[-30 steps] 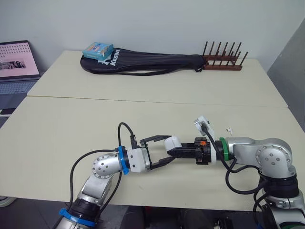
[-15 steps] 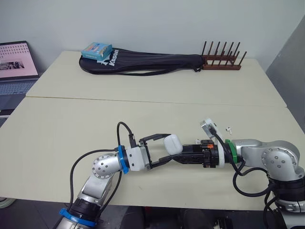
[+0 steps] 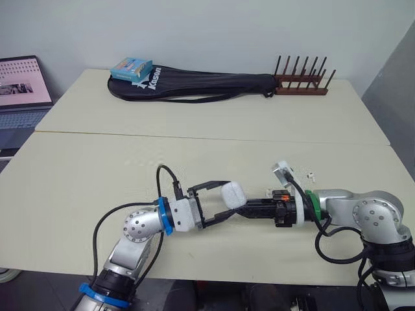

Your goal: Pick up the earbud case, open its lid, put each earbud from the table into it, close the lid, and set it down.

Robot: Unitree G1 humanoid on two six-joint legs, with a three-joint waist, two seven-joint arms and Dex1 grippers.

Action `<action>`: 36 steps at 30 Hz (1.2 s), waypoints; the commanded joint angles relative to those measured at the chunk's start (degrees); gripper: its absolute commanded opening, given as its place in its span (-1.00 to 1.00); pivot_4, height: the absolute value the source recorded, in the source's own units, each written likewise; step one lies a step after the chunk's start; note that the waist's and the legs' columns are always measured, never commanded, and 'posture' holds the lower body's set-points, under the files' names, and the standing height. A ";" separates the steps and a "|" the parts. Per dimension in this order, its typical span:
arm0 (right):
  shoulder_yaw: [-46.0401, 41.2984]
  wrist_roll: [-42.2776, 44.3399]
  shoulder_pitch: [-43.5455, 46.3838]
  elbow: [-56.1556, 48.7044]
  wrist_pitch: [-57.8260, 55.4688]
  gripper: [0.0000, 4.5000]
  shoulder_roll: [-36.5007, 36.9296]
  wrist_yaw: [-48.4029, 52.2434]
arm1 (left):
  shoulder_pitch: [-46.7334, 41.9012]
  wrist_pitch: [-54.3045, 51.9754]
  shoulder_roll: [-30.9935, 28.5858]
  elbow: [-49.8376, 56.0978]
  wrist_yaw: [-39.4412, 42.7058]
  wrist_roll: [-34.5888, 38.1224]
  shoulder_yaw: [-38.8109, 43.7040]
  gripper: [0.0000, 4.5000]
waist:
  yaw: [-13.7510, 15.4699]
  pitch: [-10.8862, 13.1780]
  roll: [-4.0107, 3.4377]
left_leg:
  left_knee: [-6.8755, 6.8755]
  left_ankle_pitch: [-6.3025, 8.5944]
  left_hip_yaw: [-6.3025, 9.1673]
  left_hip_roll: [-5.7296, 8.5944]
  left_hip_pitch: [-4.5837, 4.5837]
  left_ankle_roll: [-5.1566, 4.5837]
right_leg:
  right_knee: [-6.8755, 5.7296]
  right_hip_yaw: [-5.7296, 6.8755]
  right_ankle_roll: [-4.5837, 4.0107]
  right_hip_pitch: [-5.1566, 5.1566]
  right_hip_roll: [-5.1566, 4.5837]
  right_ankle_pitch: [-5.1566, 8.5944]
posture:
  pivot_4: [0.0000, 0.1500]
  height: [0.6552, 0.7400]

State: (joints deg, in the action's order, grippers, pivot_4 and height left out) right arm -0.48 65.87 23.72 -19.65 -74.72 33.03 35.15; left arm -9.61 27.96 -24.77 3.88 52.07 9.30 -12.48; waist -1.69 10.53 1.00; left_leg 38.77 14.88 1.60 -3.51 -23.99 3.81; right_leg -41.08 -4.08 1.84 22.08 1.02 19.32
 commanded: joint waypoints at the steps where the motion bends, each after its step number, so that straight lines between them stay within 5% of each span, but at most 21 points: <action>1: -0.04 0.26 1.23 -0.66 0.48 -0.93 -0.07 0.89 | -0.23 1.16 0.49 2.10 0.20 1.05 -1.04 0.23 | 0.00 0.00 0.00 | 0.00 0.00 -0.01 0.00 0.00 0.00 | 0.00 0.00 0.00 0.00 0.00 0.00 | 1.00 -0.12; 11: -0.98 1.09 1.53 -1.28 0.46 -0.93 1.17 2.64 | -0.12 1.96 0.43 1.31 -0.11 0.50 -1.15 0.23 | 0.01 0.00 0.00 | 0.00 0.00 -0.02 0.00 0.00 0.00 | 0.00 -0.01 0.00 0.00 0.00 0.00 | 1.00 -0.12; 20: -1.72 0.79 1.42 -1.71 0.90 0.49 5.12 4.75 | -0.17 2.76 0.09 0.44 -0.14 0.31 -1.10 0.23 | 0.01 0.00 0.01 | 0.00 0.00 -0.01 0.00 0.01 0.00 | 0.00 -0.01 0.00 0.00 0.00 0.00 | 1.00 -0.12; 36: -0.51 1.14 3.77 -0.04 -0.83 0.50 0.11 0.59 | -0.61 3.15 0.20 0.31 0.25 0.33 -1.50 0.23 | 0.01 0.00 0.01 | 0.00 0.00 -0.01 0.00 -0.01 0.00 | 0.01 -0.01 0.00 0.00 0.00 0.00 | 1.00 -0.12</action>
State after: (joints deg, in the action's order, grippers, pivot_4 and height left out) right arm -0.62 66.46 26.33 -19.33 -75.59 33.26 35.89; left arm -9.66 30.24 -24.63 3.64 52.33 9.61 -13.38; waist -1.68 10.53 1.00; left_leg 38.78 14.88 1.58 -3.51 -23.99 3.81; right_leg -41.08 -4.09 1.84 22.08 1.02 19.32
